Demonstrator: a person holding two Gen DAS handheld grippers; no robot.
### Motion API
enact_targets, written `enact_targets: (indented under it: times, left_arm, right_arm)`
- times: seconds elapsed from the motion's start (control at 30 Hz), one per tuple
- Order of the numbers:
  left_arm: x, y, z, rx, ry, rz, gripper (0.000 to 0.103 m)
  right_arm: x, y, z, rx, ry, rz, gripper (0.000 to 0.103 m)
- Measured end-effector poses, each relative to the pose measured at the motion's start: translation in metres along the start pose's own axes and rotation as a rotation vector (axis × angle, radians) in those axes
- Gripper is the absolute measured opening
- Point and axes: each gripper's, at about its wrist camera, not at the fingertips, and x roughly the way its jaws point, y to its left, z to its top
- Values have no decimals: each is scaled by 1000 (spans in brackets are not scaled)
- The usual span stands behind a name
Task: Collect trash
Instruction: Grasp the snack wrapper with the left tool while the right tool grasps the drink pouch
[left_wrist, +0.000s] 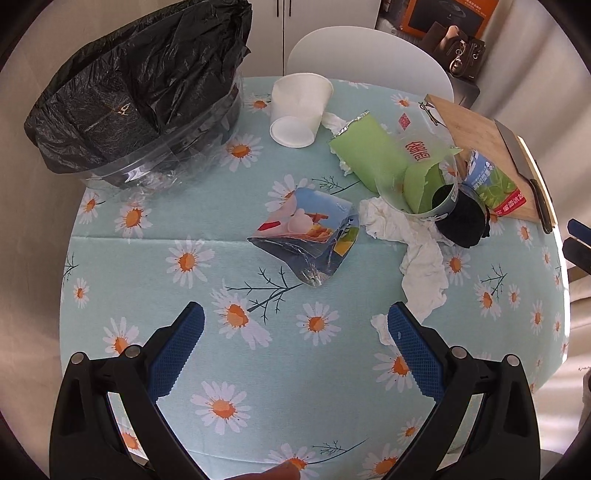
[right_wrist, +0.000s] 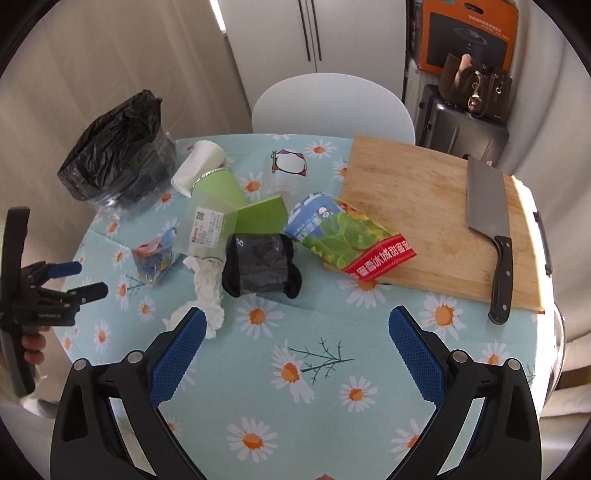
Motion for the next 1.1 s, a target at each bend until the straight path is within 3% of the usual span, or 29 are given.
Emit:
enact_targets:
  times: [0.4, 0.63, 0.87, 0.97, 1.1]
  left_arm:
    - [61, -16, 46, 183, 45, 30, 97]
    - [91, -16, 65, 280, 64, 30, 97]
    - [116, -25, 76, 394, 76, 48, 97]
    - [124, -23, 81, 392, 75, 33, 99]
    - [134, -9, 90, 292, 109, -56, 98]
  right_arm:
    - [58, -23, 28, -16, 62, -98, 94]
    - [91, -31, 45, -162, 109, -153, 94]
    - [119, -36, 55, -214, 149, -156, 94]
    - [126, -34, 57, -223, 146, -150, 94]
    - [135, -33, 60, -208, 152, -136, 93]
